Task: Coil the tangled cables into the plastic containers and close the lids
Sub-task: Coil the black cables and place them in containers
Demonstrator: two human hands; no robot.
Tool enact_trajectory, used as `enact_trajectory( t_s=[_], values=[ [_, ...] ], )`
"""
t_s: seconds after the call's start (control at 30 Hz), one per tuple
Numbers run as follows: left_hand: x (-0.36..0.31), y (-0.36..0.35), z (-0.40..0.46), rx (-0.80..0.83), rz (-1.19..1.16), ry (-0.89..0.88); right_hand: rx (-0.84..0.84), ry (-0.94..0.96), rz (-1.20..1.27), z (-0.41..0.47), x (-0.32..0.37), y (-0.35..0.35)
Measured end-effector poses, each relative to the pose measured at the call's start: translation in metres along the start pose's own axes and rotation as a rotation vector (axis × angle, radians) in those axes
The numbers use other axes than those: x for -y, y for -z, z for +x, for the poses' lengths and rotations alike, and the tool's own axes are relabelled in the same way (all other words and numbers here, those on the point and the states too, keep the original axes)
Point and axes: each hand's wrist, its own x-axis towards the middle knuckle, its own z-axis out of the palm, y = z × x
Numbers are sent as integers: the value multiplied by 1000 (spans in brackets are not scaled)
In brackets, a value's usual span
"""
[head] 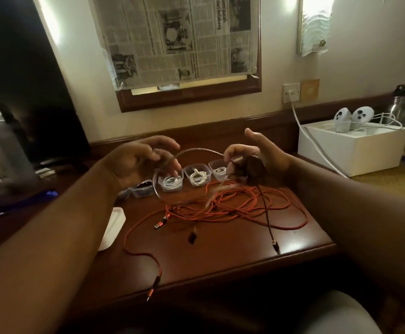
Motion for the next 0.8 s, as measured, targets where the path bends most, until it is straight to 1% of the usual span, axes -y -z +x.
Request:
enact_trajectory(
  t_s=[0.07,0.17,0.23,0.3,0.47,0.57,0.67,0.73,0.8],
  values=[
    [5,-4,-5,11,111,171,4,-78,-84,-4,7,-8],
    [14,-27,-9,-17,379,396,-34,-187,-309,-6,11,-27],
    [18,-45,-8,-20,558,450,-33,-209,-397,-5,12,-38],
    [20,-62,-5,-48,632,420,-46,-186,-418,-3,14,-51],
    [19,-93,6,-129,478,246,-125,-89,-493,4,34,-70],
    [17,-98,7,-215,365,200,-195,-41,-460,1,41,-66],
    [20,-97,9,-287,256,145,-196,-96,-480,-4,37,-60],
    [23,-91,13,-413,131,70,-164,-159,-579,-8,31,-59],
    [25,-82,16,-529,-24,11,-141,-203,-616,-10,23,-58]
  ],
)
